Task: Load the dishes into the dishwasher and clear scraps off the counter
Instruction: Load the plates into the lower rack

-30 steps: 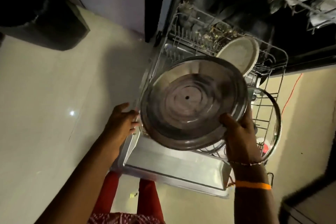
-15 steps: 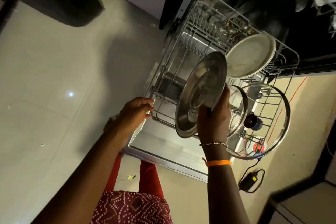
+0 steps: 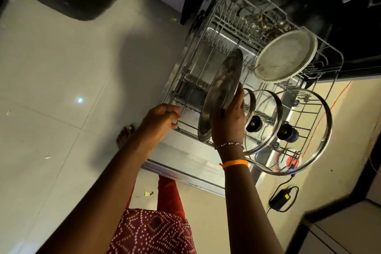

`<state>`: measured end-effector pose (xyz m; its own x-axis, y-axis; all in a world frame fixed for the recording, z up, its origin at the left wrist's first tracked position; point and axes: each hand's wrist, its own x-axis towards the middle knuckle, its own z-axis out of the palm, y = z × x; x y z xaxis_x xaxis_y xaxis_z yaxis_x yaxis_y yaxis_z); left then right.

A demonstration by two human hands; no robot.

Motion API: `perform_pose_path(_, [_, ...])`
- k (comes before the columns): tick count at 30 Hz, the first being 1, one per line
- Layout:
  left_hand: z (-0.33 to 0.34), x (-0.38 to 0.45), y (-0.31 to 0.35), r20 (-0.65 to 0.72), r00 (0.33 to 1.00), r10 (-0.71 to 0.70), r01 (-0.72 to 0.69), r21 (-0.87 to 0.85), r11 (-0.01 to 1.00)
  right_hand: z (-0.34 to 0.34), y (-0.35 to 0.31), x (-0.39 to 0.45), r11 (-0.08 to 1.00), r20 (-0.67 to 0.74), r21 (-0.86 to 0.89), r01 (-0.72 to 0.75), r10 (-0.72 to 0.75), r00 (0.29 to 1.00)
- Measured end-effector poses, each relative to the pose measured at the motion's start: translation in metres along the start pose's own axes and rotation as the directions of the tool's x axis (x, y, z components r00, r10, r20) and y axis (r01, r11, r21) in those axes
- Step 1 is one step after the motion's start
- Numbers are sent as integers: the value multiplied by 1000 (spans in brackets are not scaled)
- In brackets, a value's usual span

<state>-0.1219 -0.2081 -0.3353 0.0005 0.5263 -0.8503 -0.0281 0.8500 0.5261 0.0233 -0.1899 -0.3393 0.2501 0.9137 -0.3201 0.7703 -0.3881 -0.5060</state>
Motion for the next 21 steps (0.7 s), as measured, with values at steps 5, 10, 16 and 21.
perform_pose_path(5, [7, 3, 3, 44, 999, 17, -16, -6, 1000, -12, -7, -16, 997, -92, 80, 16, -8, 996])
perform_pose_path(10, [17, 0, 9, 77, 997, 8, -7, -12, 1000, -21, -5, -38, 988, -191, 118, 95, -71, 979])
perform_pose_path(16, [28, -20, 15, 132, 991, 13, -29, 113, 993, -49, 12, -77, 975, -235, 215, 56, -4, 972])
perform_pose_path(21, [41, -44, 18, 183, 983, 16, -58, 227, 972, -71, 23, -110, 942, -329, 334, -17, 133, 935])
